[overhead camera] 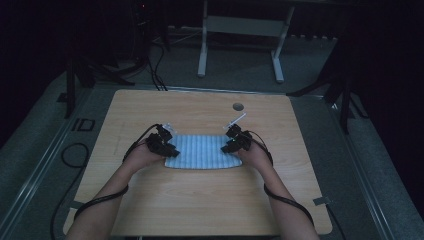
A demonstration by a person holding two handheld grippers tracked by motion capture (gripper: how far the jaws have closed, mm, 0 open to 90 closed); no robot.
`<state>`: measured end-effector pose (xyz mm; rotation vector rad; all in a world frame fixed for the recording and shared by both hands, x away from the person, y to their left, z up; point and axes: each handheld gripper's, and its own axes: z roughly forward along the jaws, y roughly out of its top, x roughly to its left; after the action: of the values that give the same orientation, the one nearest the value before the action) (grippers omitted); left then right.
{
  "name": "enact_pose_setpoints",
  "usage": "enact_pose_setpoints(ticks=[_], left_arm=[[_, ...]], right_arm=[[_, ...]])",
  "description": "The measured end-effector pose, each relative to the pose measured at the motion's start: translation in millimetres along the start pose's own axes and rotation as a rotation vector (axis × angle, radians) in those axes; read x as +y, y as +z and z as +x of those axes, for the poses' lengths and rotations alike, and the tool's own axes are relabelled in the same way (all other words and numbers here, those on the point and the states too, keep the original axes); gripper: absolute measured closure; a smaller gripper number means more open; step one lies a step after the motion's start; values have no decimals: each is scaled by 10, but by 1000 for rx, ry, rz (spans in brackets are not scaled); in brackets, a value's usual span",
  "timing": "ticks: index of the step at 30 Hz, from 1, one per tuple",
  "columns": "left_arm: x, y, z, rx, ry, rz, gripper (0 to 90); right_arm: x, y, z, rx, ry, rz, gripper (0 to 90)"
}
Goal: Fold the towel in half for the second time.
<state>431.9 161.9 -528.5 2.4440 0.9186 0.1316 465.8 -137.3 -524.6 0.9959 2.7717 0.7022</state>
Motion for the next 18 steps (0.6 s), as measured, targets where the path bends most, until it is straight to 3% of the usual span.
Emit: enact_pose_setpoints(ticks=[7,13,17,18], left_arm=[[109,27,122,48,-13,25,632],[118,26,139,49,-25,28,630],[121,-9,71,45,-35,16,565],[119,-19,53,40,-37,5,484]], right_arm=[[144,74,-63,-20,36,-3,572],[172,96,-75,-26,46,-15,566],[166,66,-74,-9,38,-19,524],[160,37,-56,11,35,-25,490]])
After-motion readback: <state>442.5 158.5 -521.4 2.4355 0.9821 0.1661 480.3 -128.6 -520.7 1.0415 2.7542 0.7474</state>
